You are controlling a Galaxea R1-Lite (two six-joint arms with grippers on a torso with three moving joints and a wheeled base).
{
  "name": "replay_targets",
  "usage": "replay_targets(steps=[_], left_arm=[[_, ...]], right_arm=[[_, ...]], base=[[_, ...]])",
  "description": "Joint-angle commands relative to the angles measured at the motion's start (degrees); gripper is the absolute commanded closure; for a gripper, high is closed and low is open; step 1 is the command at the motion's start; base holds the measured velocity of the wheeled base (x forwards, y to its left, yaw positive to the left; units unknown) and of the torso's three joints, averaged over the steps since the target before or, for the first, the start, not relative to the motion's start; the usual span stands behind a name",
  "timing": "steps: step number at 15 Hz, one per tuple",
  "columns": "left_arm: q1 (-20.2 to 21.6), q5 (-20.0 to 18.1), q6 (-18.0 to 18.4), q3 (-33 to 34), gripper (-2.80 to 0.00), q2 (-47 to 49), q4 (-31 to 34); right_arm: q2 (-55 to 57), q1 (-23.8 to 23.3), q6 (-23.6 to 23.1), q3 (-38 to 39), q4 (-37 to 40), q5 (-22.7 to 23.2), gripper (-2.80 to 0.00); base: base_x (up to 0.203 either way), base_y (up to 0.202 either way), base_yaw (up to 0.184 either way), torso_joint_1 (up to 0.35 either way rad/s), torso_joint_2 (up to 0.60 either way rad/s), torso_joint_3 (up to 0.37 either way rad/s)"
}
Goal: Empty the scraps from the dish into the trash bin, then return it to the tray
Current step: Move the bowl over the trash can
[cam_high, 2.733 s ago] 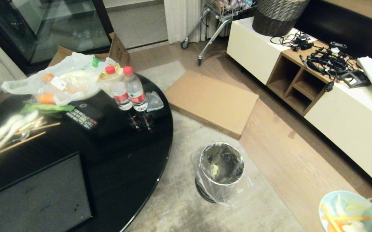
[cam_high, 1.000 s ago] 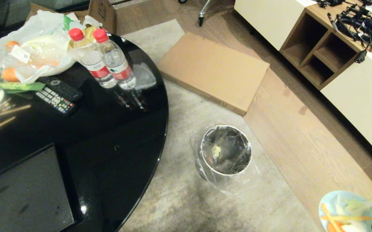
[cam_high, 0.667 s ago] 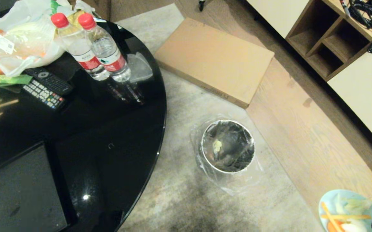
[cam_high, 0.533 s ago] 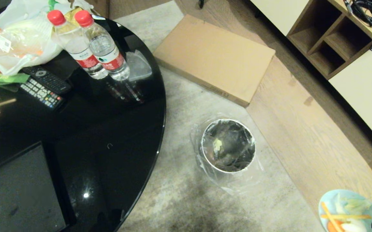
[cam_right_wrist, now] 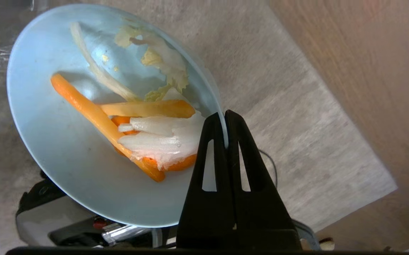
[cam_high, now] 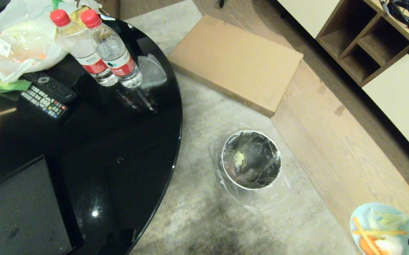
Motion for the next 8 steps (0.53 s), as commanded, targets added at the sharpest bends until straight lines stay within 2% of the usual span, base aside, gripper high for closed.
replay_targets(steps=[1, 3, 8], left_arm=[[0.00, 0.02, -0.02, 0.02, 0.00, -0.02, -0.02], [0.00, 0.02, -0.02, 0.02, 0.00, -0.02, -0.02], [0.00, 0.02, -0.02, 0.02, 0.00, -0.02, -0.02]], right_arm=[[1.02, 0.04, -2.56, -2.40, 0.04, -0.06, 0.00], [2.22, 0.47, -3.94, -4.33, -0.11, 0.07, 0.00], [3.95, 1.92, -3.34, -9.71, -1.85, 0.33, 0.00]], base=[[0.000, 0.000, 0.000, 0.000, 0.00, 0.000], [0.000, 0.000, 0.000, 0.000, 0.00, 0.000], [0.000, 0.000, 0.000, 0.000, 0.00, 0.000]])
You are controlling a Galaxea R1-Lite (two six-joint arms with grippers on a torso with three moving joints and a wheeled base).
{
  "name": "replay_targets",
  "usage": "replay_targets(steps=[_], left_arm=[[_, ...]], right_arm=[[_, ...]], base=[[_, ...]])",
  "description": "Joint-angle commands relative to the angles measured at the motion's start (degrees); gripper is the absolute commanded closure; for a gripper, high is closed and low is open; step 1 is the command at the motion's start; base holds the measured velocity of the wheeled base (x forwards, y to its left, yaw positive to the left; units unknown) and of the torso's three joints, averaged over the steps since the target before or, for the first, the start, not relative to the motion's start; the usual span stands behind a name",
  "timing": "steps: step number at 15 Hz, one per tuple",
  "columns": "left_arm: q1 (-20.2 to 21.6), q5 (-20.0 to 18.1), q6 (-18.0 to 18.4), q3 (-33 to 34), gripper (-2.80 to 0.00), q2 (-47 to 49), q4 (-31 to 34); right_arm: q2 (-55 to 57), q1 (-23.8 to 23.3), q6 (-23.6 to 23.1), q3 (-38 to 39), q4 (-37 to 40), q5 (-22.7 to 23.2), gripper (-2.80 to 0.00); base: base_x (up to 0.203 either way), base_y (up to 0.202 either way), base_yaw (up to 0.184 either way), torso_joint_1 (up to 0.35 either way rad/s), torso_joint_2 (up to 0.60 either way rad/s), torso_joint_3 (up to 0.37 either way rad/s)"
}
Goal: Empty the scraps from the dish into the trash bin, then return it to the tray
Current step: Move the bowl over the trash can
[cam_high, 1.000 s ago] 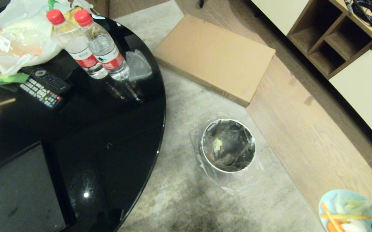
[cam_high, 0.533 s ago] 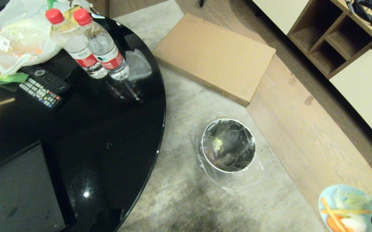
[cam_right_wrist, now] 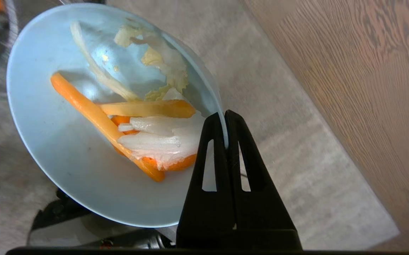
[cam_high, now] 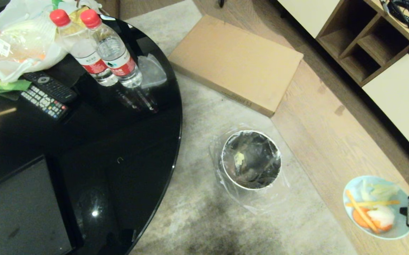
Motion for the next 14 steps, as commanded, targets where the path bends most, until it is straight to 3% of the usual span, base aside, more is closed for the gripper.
replay_targets(steps=[1, 9, 11, 14], left_arm=[[0.00, 0.02, -0.01, 0.00, 0.00, -0.02, -0.02], [0.00, 0.02, -0.01, 0.00, 0.00, -0.02, -0.02], [0.00, 0.02, -0.01, 0.00, 0.00, -0.02, -0.02], [0.00, 0.02, -0.01, 0.00, 0.00, -0.02, -0.02]], right_arm=[[0.59, 1.46, 0.20, -1.69, -0.08, 0.17, 0.00], [9.91, 6.52, -0.83, -7.73, -5.34, -1.20, 0.00], [14.26, 8.36, -2.69, -10.28, -6.92, -3.79, 0.00], [20.10, 11.29, -7.62, -11.94, -17.06, -6.83, 0.00]], base=[[0.000, 0.000, 0.000, 0.000, 0.00, 0.000], [0.000, 0.000, 0.000, 0.000, 0.00, 0.000], [0.000, 0.000, 0.000, 0.000, 0.00, 0.000], [0.000, 0.000, 0.000, 0.000, 0.00, 0.000]])
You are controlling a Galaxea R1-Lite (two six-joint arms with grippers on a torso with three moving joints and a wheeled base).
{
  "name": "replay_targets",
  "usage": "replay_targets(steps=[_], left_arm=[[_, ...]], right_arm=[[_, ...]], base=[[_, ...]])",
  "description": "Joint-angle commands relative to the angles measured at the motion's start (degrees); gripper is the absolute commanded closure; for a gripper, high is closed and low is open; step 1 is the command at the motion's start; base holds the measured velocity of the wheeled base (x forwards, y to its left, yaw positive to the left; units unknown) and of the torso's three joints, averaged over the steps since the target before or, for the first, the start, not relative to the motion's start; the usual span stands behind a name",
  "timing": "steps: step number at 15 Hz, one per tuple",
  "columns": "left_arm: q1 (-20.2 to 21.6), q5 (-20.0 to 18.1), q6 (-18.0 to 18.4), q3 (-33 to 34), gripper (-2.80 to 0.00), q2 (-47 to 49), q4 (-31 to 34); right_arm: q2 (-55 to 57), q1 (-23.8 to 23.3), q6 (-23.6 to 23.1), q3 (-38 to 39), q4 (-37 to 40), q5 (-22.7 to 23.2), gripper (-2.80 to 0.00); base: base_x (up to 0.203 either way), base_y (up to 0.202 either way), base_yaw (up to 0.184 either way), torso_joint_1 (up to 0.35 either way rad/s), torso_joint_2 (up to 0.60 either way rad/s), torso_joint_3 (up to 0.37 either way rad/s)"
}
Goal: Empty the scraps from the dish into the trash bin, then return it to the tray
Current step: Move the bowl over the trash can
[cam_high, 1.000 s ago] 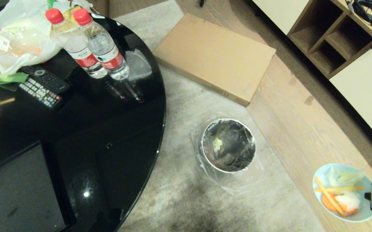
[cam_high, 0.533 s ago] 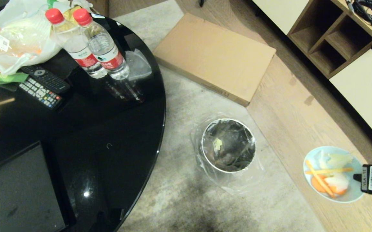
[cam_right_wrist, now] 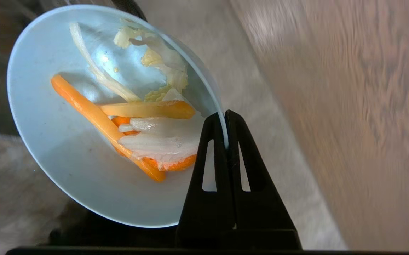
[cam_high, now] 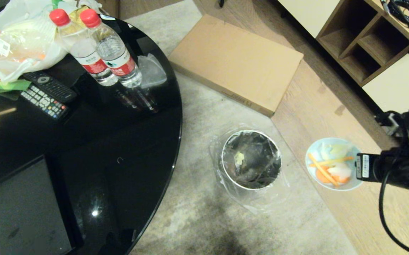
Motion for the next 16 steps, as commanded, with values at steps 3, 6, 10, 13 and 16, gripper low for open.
replay_targets(steps=[3, 6, 10, 13, 16], left_arm=[[0.00, 0.03, -0.02, 0.00, 0.00, -0.02, -0.02], [0.00, 0.03, -0.02, 0.00, 0.00, -0.02, -0.02], [0.00, 0.03, -0.02, 0.00, 0.00, -0.02, -0.02], [0.00, 0.05, -0.02, 0.00, 0.00, -0.02, -0.02], [0.00, 0.03, -0.02, 0.00, 0.00, -0.02, -0.02]], right_arm=[[9.34, 1.78, -7.42, -0.91, -14.62, -1.01, 0.00], [12.23, 2.00, -11.99, -0.82, -23.85, -1.03, 0.00], [14.34, 4.54, -15.52, -0.61, -35.98, -1.03, 0.00], [14.62, 7.39, -15.79, 0.90, -42.65, -1.03, 0.00], [14.79, 8.50, -15.80, 3.71, -49.50, -0.97, 0.00]], base=[[0.000, 0.000, 0.000, 0.000, 0.00, 0.000], [0.000, 0.000, 0.000, 0.000, 0.00, 0.000], [0.000, 0.000, 0.000, 0.000, 0.00, 0.000], [0.000, 0.000, 0.000, 0.000, 0.00, 0.000], [0.000, 0.000, 0.000, 0.000, 0.00, 0.000]])
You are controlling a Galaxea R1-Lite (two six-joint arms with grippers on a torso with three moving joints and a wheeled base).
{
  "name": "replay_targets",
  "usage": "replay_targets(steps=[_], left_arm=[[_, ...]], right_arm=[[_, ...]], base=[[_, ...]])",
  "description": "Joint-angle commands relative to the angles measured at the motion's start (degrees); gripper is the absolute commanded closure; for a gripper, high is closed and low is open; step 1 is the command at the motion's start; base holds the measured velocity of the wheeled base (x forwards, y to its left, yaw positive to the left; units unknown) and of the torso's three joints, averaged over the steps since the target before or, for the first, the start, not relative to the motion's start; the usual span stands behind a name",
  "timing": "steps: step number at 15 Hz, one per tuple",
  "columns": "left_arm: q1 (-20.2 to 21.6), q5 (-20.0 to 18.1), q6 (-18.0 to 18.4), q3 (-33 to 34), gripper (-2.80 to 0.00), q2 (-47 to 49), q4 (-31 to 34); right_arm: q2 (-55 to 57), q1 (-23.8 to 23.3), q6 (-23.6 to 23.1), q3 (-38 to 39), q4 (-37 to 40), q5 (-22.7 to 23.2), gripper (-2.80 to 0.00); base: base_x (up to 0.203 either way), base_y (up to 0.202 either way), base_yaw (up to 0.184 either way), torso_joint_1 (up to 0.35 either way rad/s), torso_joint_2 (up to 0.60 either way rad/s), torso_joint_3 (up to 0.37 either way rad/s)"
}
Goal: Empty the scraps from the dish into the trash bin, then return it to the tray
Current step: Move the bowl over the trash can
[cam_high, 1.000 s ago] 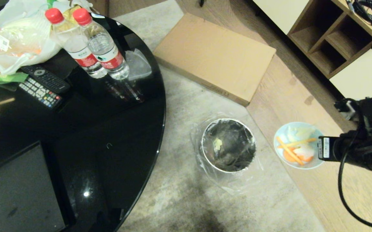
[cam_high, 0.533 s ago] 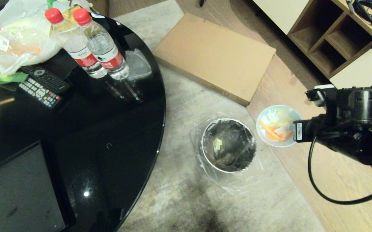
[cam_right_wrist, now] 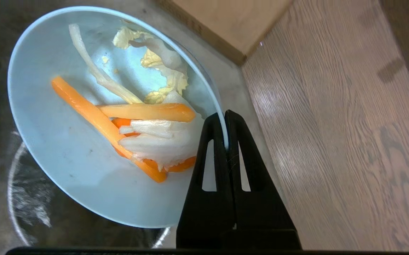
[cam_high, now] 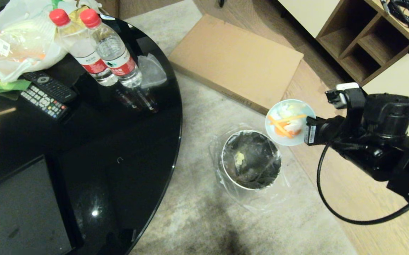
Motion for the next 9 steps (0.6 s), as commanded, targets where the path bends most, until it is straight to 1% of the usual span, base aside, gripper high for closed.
replay_targets(steps=[1, 3, 9], left_arm=[[0.00, 0.02, -0.02, 0.00, 0.00, -0.02, -0.02], [0.00, 0.02, -0.02, 0.00, 0.00, -0.02, -0.02], [0.00, 0.11, -0.02, 0.00, 0.00, -0.02, -0.02]], right_arm=[[0.11, 0.86, -0.01, 2.33, -4.02, 0.03, 0.00], [0.37, 1.74, 0.36, 3.85, -8.55, 0.14, 0.00], [4.26, 5.64, 0.61, 10.84, -27.39, 0.40, 0.00]], base=[[0.000, 0.000, 0.000, 0.000, 0.00, 0.000], [0.000, 0.000, 0.000, 0.000, 0.00, 0.000], [0.000, 0.000, 0.000, 0.000, 0.00, 0.000]])
